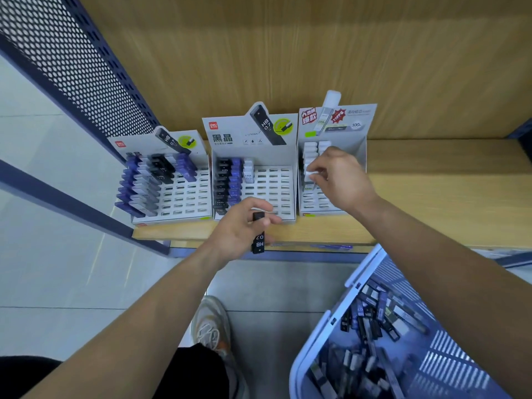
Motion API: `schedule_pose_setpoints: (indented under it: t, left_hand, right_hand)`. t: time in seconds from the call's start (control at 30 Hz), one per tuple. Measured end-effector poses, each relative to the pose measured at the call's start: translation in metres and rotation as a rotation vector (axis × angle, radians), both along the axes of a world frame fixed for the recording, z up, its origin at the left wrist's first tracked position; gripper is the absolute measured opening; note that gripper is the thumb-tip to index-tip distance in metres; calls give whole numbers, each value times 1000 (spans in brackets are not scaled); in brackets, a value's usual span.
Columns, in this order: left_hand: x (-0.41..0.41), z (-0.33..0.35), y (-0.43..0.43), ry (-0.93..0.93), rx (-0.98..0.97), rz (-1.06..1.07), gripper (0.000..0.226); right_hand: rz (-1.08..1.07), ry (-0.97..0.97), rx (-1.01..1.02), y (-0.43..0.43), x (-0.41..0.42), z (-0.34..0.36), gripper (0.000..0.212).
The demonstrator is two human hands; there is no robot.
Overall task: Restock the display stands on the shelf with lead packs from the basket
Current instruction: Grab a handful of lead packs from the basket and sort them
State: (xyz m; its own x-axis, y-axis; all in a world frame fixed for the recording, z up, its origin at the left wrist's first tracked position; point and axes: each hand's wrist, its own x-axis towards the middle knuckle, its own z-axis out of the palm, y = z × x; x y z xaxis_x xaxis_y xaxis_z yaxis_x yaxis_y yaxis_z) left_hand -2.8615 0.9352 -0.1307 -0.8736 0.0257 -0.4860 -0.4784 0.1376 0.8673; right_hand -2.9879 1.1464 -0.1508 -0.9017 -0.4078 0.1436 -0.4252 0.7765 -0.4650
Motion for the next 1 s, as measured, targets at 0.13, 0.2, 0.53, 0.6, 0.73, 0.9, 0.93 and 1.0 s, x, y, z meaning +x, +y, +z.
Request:
schedule_pose_setpoints:
  t: [0.13, 0.2, 0.53, 0.6, 0.73, 0.9, 0.93, 1.0]
  left_hand:
    - [-3, 10, 4, 55, 53, 30, 16]
    - [-7, 16, 8, 83, 101, 65, 15]
    - [-5, 37, 32, 155, 204, 89, 22]
    - [-3, 41, 35, 172, 199, 84, 21]
    - [2, 46, 33, 230, 52, 80, 13]
    - [16, 37, 26, 190, -139, -63, 6]
    - [19, 33, 22, 190, -197, -88, 7]
    - [24, 23, 9, 176, -318, -103, 10]
  right_hand:
    - [-65, 10, -49, 0, 11, 8, 19]
    - [-144, -9, -192, 3, 28, 20, 13]
    - [-120, -746, -814, -12, 116, 51, 22]
    - [-98, -743, -823, -12, 118, 58, 23]
    - [-192, -682, -869, -3, 116, 67, 15]
    - [-252, -593, -918, -5, 107, 71, 16]
    - [-235, -551, -867, -9, 103, 70, 15]
    - [-199, -461, -760, -17, 96, 64, 14]
